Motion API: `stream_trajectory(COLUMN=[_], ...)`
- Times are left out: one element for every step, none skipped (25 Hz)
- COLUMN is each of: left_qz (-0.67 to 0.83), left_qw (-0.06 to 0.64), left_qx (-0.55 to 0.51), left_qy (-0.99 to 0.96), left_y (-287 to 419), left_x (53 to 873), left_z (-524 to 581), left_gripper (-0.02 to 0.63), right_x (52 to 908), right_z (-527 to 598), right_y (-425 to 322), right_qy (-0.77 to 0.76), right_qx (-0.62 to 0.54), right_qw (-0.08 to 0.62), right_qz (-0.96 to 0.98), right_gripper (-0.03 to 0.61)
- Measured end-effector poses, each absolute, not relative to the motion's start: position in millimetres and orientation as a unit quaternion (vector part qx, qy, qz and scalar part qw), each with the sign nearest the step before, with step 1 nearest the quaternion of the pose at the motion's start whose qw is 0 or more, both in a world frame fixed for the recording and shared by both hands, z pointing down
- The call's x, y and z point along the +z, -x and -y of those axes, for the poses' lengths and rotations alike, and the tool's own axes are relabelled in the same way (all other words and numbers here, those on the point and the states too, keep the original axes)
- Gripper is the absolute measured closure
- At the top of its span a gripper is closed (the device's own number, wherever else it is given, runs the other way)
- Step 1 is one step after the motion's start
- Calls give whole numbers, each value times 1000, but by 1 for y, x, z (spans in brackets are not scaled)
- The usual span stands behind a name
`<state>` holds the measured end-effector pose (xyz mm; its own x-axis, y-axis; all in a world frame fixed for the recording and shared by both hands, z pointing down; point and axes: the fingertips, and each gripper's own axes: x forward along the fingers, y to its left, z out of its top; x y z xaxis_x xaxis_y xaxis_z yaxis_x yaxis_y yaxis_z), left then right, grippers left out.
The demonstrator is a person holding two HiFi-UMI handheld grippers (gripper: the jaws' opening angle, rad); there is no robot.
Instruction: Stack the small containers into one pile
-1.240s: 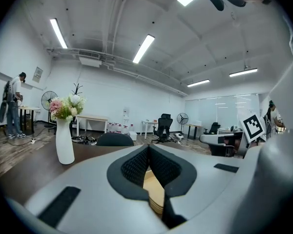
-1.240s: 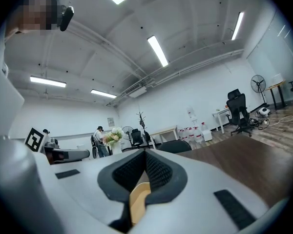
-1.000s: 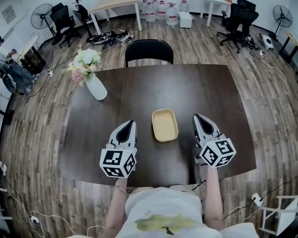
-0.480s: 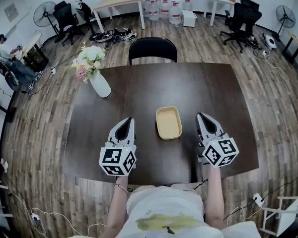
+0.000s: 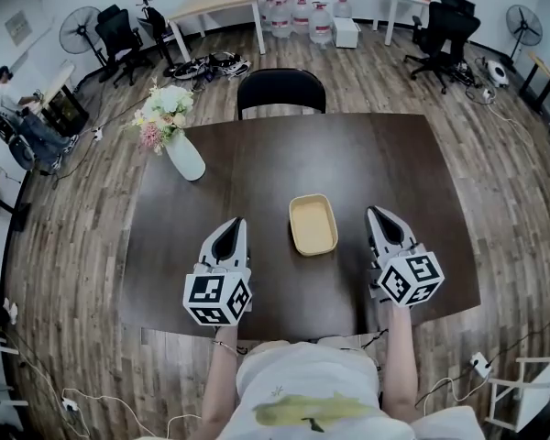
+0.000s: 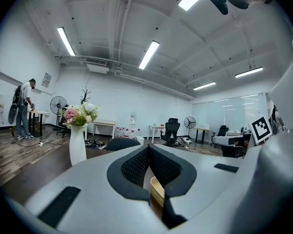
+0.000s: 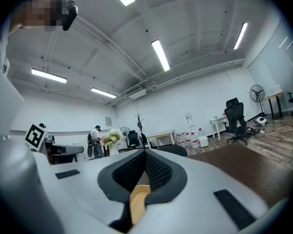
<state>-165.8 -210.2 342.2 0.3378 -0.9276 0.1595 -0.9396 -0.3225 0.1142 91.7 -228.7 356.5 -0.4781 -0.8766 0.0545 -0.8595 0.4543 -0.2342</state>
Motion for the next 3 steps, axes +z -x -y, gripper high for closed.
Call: stream_trajectory(left_qz=[574,574,574], left_qw=[92,92,91], left_qx=[33,33,33], left_qy=[-813,-813,-813], left_y=[165,164,163], left_x=[342,342,341], left_z=[210,210,210], left_gripper=[589,589,589], right_x=[357,357,357], right_z=[228,228,228], right_y=[-93,-94,-96], right_qy=[510,512,513], right_qx=[-115,-114,-114], right_qw=[36,36,35], right_qz=[-851,-851,-850], right_gripper=[557,557,557])
